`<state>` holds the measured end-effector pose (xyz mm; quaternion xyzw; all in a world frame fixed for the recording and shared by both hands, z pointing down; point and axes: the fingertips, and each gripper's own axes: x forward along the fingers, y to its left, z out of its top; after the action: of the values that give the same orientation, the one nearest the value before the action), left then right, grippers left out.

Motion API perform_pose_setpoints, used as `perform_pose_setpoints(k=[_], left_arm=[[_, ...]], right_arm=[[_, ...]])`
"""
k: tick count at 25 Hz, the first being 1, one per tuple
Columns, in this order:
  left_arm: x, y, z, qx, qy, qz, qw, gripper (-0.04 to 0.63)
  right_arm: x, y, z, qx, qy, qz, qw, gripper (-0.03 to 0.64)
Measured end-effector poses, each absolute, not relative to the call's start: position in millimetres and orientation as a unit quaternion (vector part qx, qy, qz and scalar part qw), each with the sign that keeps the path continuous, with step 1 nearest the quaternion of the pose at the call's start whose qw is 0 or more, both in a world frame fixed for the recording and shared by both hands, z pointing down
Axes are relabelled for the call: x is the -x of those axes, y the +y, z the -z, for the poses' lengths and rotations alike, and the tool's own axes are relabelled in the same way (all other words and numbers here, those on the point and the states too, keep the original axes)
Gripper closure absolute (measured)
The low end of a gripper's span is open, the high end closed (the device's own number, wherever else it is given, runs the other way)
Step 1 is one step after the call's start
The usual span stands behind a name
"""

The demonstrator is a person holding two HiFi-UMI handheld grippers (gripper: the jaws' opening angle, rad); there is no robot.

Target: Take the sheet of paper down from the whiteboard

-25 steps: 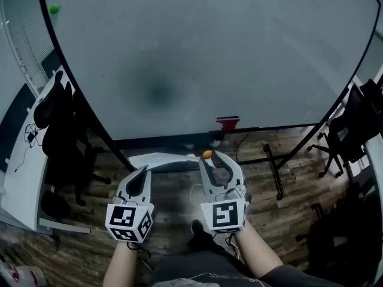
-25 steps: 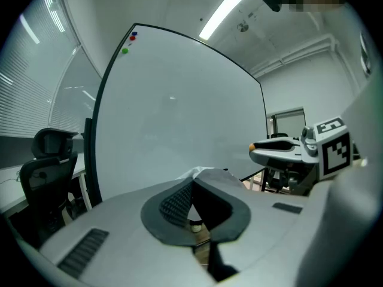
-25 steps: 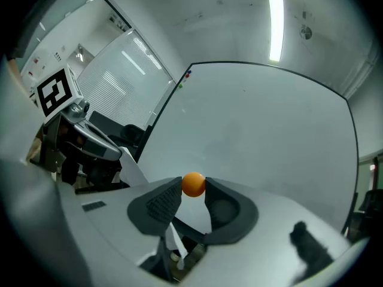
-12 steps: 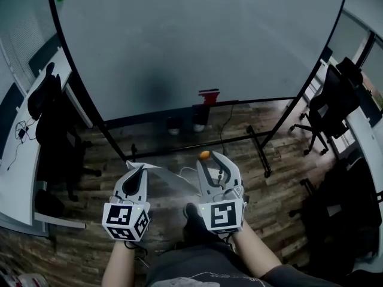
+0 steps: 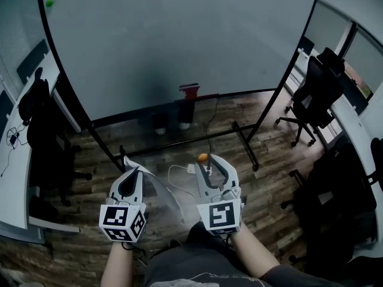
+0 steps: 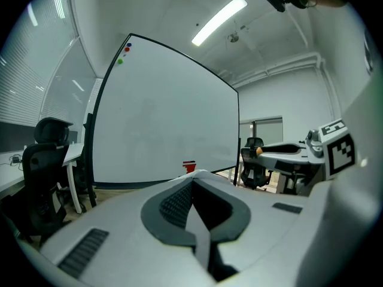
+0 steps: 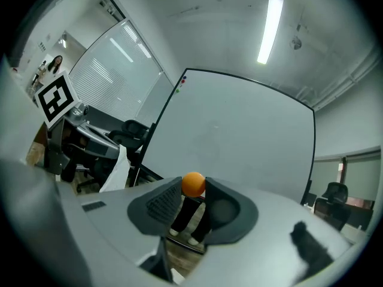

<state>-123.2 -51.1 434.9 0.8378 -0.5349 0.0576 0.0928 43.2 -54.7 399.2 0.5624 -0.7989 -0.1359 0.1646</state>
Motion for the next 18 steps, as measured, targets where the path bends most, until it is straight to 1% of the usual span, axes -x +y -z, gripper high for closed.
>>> perform_pose_setpoints(k=[9,18], left_arm=[[84.9,-40.7,-427.7,-0.818,-0.565,-0.071,0.089,0.581],[21.9,-12.9,-435.0,-0.806,-0.579,-0.083,0.091,0.581]], right_arm=[[-82.3,-54.9,-400.6,-0.539,-0.819,0.125,0.154,0.489],[-139.5,-29.4,-415.4,-0.505,-0.839,0.116,0.166,0.489]])
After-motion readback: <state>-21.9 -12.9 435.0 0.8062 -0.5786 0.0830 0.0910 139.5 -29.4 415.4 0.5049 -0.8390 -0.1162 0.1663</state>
